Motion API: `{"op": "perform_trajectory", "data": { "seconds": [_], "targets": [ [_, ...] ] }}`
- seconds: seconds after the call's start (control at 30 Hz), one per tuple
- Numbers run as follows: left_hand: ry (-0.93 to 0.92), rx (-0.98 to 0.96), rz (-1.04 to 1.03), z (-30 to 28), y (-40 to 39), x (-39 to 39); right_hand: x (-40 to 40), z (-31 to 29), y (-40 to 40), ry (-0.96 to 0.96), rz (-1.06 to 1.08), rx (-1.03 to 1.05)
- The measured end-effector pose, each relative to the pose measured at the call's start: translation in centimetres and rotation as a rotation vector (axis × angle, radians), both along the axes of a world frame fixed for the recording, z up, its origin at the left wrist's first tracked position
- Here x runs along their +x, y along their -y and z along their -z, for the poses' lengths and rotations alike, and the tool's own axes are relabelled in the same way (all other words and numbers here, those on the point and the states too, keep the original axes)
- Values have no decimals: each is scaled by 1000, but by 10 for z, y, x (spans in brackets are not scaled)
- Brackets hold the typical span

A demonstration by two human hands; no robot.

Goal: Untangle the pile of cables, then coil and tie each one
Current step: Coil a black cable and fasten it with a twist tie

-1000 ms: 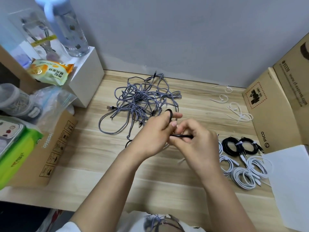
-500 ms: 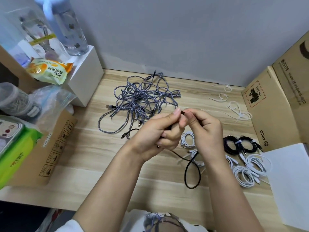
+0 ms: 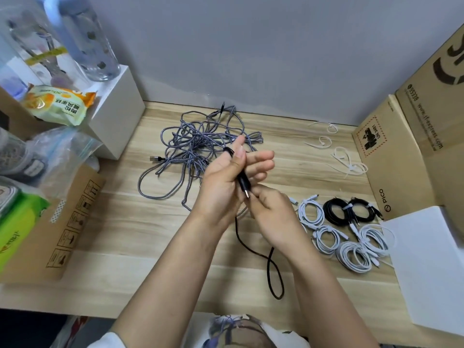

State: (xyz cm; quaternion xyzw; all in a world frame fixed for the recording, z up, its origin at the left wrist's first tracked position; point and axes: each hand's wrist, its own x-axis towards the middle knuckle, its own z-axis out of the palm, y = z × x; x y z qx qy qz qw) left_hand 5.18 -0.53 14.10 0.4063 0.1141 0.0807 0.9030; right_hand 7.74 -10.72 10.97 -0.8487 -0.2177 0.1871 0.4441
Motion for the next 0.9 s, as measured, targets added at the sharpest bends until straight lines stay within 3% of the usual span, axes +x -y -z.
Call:
{"op": "perform_trajectory", "data": {
  "seconds": [0.13, 0.23, 0.33, 0.4, 0.5, 0.6, 0.73, 0.9],
  "targets": [
    [-33, 353, -32, 12, -12, 1, -5, -4, 6, 18, -9, -32],
    [-103, 554, -8, 20, -17, 0, -7, -16, 9, 31, 29, 63],
    [-203, 734, 183, 19, -17, -5, -6, -25, 13, 77, 62, 161],
    [-220, 737, 300, 17, -15, -9, -6, -26, 15, 145, 85, 189],
    [-147, 675, 380, 13, -12, -12, -6, -26, 16, 238, 133, 206],
    [-141, 548, 517, 12, -15, -15, -5, -27, 16, 212, 211, 283],
    [-95, 229, 725, 11, -23, -20, -2, -31, 17, 92, 218, 434],
    [170, -200, 865, 8, -32, -18, -4, -30, 14, 98, 122, 482]
  ]
}}
